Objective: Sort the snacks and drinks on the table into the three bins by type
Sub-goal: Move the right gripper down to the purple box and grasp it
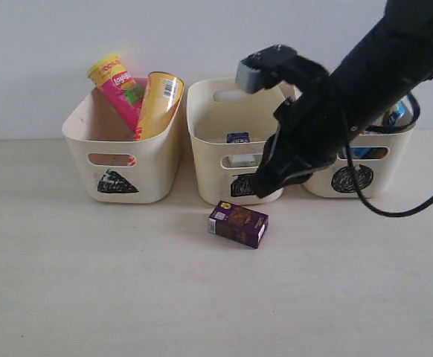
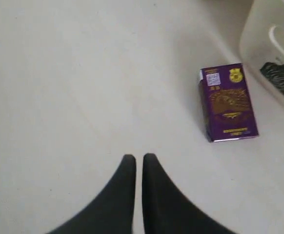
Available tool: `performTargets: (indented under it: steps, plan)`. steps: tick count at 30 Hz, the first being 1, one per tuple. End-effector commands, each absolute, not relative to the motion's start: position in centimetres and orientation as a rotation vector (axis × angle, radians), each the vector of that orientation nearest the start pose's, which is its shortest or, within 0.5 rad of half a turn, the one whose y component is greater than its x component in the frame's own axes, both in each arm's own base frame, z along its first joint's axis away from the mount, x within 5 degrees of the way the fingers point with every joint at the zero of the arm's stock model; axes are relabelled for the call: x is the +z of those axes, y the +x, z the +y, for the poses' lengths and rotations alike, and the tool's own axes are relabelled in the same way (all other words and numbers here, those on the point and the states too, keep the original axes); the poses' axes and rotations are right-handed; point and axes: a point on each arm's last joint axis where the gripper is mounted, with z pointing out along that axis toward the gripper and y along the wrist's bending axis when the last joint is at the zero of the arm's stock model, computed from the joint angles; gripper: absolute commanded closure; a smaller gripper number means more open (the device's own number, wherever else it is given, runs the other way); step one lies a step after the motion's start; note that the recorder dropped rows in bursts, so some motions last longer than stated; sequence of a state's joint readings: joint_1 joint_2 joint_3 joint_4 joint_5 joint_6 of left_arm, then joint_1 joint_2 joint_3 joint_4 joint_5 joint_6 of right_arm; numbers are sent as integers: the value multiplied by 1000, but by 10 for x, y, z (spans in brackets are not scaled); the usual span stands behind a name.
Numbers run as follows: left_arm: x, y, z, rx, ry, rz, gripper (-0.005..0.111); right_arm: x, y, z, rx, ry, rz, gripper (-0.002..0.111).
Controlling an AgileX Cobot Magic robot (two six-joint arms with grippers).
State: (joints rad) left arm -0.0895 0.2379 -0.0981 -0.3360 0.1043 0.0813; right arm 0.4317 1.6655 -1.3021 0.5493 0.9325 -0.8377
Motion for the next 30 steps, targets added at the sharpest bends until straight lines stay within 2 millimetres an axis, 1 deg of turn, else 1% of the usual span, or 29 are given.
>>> performTargets:
  steps: [1, 6, 9, 10, 11, 12, 14, 15, 17, 18, 19, 25, 30]
  plan:
    - [221, 76, -10, -284, -126, 1730, 102, 259, 305, 188, 540, -1278, 2362, 107]
    - [221, 76, -10, -284, -126, 1730, 102, 242, 314, 189, 525, -1257, 2403, 107]
    - [221, 76, -10, -284, -126, 1730, 102, 233, 320, 191, 506, -1249, 2398, 107]
    - [221, 76, -10, -284, -126, 1730, 102, 230, 322, 192, 497, -1244, 2399, 106]
    - [221, 76, -10, -284, -126, 1730, 102, 226, 325, 192, 484, -1240, 2398, 103]
    - [221, 76, -10, -284, -126, 1730, 102, 222, 327, 192, 470, -1235, 2398, 98]
    - [221, 76, -10, -284, -126, 1730, 102, 213, 332, 193, 460, -1191, 2423, 81]
    - [221, 76, -10, -284, -126, 1730, 102, 208, 335, 194, 458, -1161, 2440, 66]
    - [221, 76, -10, -284, -126, 1730, 102, 202, 339, 195, 448, -1133, 2445, 43]
    - [221, 76, -10, -284, -126, 1730, 102, 198, 341, 195, 440, -1122, 2444, 35]
    - [221, 76, -10, -284, -126, 1731, 102, 196, 343, 196, 432, -1112, 2440, 33]
    - [221, 76, -10, -284, -126, 1731, 102, 179, 355, 197, 375, -1082, 2407, 32]
    - [221, 76, -10, -284, -126, 1731, 102, 161, 362, 198, 348, -1062, 2413, 32]
